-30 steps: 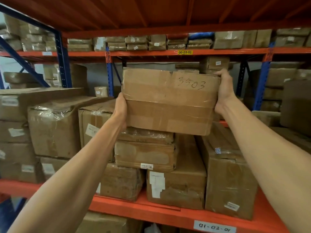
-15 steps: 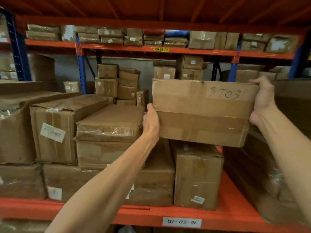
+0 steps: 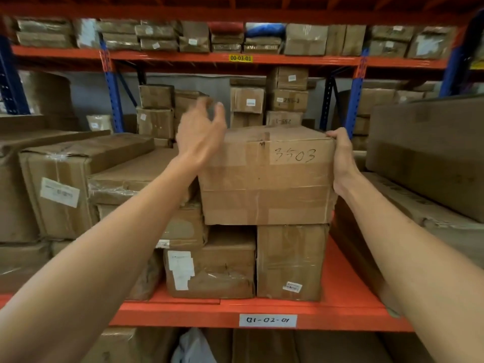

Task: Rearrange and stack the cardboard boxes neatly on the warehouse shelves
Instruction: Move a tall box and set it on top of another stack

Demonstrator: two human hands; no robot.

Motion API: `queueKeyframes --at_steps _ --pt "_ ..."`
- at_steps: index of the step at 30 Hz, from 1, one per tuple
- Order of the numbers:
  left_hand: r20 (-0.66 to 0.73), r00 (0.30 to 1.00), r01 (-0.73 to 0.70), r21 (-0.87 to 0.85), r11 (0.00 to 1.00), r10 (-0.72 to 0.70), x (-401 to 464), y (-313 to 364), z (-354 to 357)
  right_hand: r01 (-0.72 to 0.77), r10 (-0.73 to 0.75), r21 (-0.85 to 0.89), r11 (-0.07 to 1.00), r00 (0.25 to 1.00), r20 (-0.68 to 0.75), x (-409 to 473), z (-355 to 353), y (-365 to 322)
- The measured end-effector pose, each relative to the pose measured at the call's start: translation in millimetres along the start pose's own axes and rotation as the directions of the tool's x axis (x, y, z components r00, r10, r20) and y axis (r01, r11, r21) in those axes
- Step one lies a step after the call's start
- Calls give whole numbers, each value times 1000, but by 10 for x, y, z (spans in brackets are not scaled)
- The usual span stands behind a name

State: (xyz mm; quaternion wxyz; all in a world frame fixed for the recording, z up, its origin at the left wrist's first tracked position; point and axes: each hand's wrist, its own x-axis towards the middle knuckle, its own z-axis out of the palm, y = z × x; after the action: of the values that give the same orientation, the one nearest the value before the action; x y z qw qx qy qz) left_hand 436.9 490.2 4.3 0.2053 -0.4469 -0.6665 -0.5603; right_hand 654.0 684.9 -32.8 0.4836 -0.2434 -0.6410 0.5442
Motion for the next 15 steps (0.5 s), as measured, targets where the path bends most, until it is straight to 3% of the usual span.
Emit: queueKeyframes --at_steps 3,5,8,15 --pt "270 955 -211 324 922 124 -107 -91 196 -19 18 -35 999 999 -40 -52 32 -4" --pt "212 951 -298 425 855 226 -168 -153 282 -27 18 -68 997 992 -122 -88 91 5" --pt "148 952 -305 456 836 267 -136 -211 293 -34 13 -91 995 975 -223 -140 153 10" --pt "251 946 -300 430 851 207 -164 -147 242 -171 150 -96 981 969 -198 -201 93 -73"
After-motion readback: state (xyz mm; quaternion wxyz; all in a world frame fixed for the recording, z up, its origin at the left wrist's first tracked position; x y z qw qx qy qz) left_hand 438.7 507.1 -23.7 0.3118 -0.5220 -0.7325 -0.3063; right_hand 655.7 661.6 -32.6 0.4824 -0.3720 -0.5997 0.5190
